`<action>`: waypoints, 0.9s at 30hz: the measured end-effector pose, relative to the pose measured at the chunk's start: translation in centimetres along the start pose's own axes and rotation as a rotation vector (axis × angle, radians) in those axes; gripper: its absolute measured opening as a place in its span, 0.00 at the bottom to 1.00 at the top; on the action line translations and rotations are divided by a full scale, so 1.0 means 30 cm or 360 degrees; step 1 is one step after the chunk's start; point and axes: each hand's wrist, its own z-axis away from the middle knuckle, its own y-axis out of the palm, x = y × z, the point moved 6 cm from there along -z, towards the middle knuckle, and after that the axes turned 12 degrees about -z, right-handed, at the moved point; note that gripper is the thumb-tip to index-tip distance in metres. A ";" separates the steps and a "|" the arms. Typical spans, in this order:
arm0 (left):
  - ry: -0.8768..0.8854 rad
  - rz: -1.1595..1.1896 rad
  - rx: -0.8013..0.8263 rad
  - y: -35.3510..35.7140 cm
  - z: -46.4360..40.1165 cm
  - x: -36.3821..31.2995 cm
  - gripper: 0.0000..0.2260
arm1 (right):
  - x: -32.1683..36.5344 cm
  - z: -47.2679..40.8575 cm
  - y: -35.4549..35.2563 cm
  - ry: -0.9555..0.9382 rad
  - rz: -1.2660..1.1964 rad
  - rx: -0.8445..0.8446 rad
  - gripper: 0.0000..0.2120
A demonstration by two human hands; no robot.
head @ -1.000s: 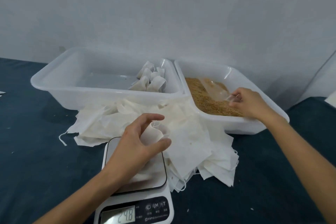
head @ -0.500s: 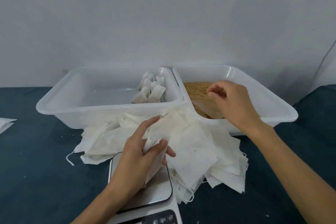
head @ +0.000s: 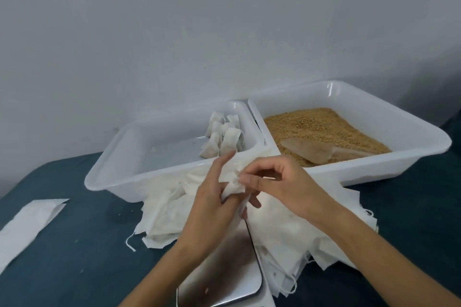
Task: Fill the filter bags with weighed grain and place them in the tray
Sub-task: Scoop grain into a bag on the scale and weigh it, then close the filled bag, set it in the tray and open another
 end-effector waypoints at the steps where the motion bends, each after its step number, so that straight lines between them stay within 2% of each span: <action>1: 0.0009 -0.0047 -0.0022 -0.016 -0.038 -0.007 0.22 | 0.006 0.000 -0.021 -0.0041 -0.0002 -0.0116 0.04; 4: 0.0003 -0.0126 -0.0147 -0.086 -0.189 -0.006 0.06 | 0.021 0.004 -0.073 -0.0102 -0.0067 -0.0363 0.05; 5: -0.0023 -0.0155 -0.0209 -0.114 -0.246 0.006 0.04 | 0.022 0.006 -0.087 -0.0102 -0.0108 -0.0419 0.05; 7: -0.0131 -0.0221 -0.0359 -0.170 -0.363 0.053 0.09 | 0.021 0.009 -0.103 -0.0089 -0.0158 -0.0473 0.05; 10: -0.0353 -0.0300 -0.0469 -0.221 -0.515 0.148 0.10 | 0.012 0.008 -0.096 -0.0054 -0.0168 -0.0438 0.05; 12: -0.0524 -0.0534 -0.0372 -0.226 -0.602 0.231 0.10 | 0.006 0.007 -0.098 -0.0035 -0.0213 -0.0437 0.05; 15: -0.0818 -0.0935 0.0087 -0.188 -0.660 0.347 0.07 | 0.004 0.005 -0.111 -0.0033 -0.0307 -0.0459 0.05; 18: -0.0992 -0.1173 0.0446 -0.142 -0.657 0.397 0.14 | 0.005 0.003 -0.112 -0.0039 -0.0364 -0.0457 0.05; 22: -0.1013 -0.1317 0.0401 -0.142 -0.674 0.388 0.15 | 0.009 0.005 -0.109 -0.0039 -0.0382 -0.0453 0.06; 27: -0.1040 -0.0953 0.0256 -0.165 -0.665 0.377 0.17 | 0.011 0.007 -0.107 -0.0013 -0.0386 -0.0449 0.06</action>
